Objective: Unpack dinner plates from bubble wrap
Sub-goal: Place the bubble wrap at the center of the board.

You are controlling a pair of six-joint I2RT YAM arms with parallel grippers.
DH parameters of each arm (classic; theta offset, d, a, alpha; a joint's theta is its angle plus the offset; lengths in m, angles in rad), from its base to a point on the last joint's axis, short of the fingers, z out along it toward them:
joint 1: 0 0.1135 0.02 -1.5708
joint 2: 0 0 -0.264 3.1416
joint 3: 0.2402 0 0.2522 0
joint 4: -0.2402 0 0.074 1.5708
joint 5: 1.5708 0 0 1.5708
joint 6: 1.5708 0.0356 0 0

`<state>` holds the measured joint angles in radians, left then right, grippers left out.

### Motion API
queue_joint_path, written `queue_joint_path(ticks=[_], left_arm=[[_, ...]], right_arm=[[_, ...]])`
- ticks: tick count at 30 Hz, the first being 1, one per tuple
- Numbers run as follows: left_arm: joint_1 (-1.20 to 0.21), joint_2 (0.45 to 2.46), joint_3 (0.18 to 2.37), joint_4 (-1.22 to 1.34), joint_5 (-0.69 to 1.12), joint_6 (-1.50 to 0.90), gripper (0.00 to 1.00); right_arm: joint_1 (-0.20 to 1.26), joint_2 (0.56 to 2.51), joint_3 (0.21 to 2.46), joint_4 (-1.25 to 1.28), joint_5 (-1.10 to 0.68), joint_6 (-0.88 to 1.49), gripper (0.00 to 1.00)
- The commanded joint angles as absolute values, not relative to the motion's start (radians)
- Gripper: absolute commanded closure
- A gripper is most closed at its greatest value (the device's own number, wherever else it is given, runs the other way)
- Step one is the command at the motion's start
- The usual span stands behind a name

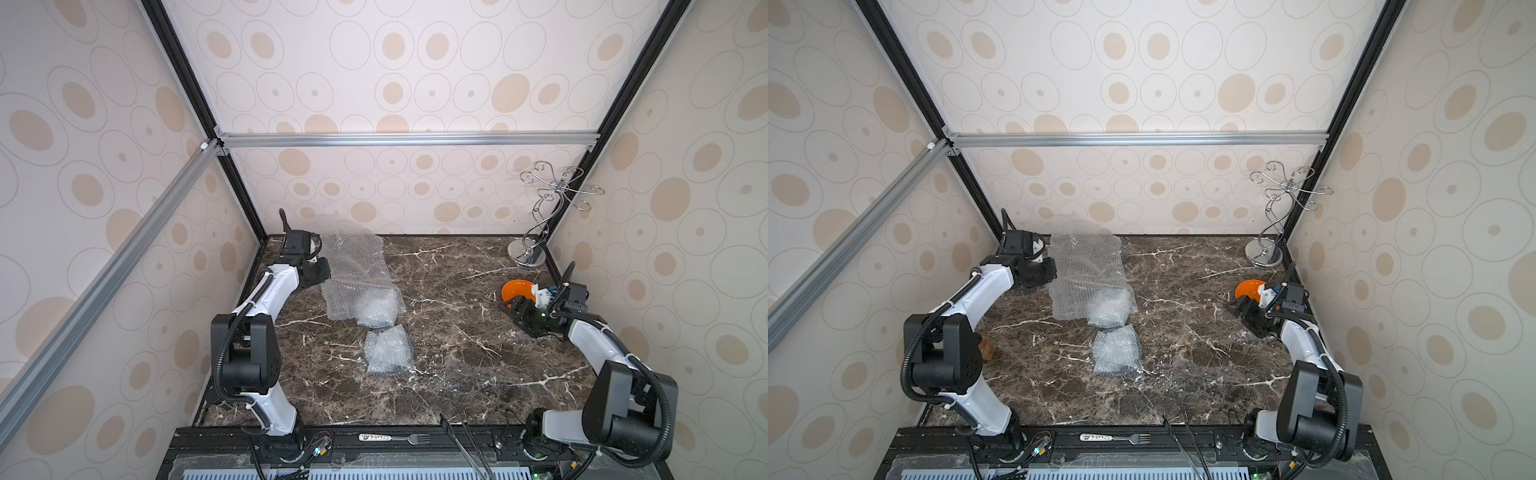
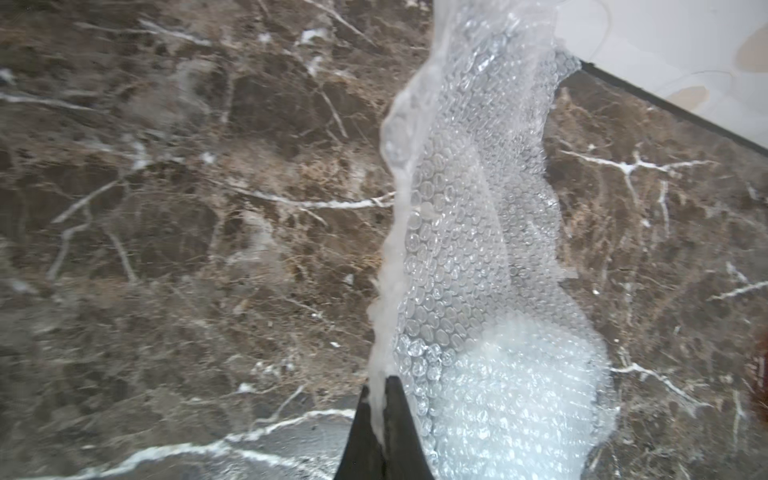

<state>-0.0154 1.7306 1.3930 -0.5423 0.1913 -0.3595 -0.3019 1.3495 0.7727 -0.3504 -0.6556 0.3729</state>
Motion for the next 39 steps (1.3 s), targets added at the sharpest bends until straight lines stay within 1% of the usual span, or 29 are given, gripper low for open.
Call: queue_joint_path(ticks=[1,7,16,24,28,31,32,35,36,38,39], left_arm=[[0.019,1.781,1.468,-0.678,0.12,-0.253,1.0],[0.061,1.88,1.571,-0.76,0.006,-0.195,1.0],[0.112,1.936,1.652,-0.811,-0.152,-0.138,1.0],[0.129,2.003,1.726,-0.795,-0.218,-0.081,1.0],[0.129,2.08,1.835,-0.839,-0.25,-0.058,0.99],[0.129,2.111,1.868,-0.855,-0.237,-0.058,0.93],[0.13,2.11,1.864,-0.85,-0.232,-0.059,0.88],[0.129,2.09,1.837,-0.84,-0.228,-0.066,0.63],[0.129,2.079,1.828,-0.836,-0.229,-0.066,0.56],[0.129,2.053,1.815,-0.831,-0.229,-0.07,0.47],[0.129,2.038,1.812,-0.83,-0.229,-0.078,0.41]], right_arm=[[-0.296,1.359,0.802,-0.369,-0.654,0.367,0.16],[-0.296,1.36,0.816,-0.391,-0.649,0.356,0.16],[-0.296,1.344,0.805,-0.412,-0.63,0.345,0.17],[-0.295,1.334,0.814,-0.427,-0.62,0.342,0.17],[-0.292,1.323,0.82,-0.451,-0.609,0.329,0.16],[-0.29,1.307,0.815,-0.463,-0.598,0.325,0.17],[-0.288,1.301,0.809,-0.462,-0.596,0.326,0.16],[-0.288,1.288,0.794,-0.459,-0.591,0.333,0.16],[-0.288,1.286,0.79,-0.458,-0.591,0.335,0.17],[-0.286,1.284,0.786,-0.457,-0.589,0.336,0.17],[-0.285,1.283,0.785,-0.459,-0.588,0.336,0.17]])
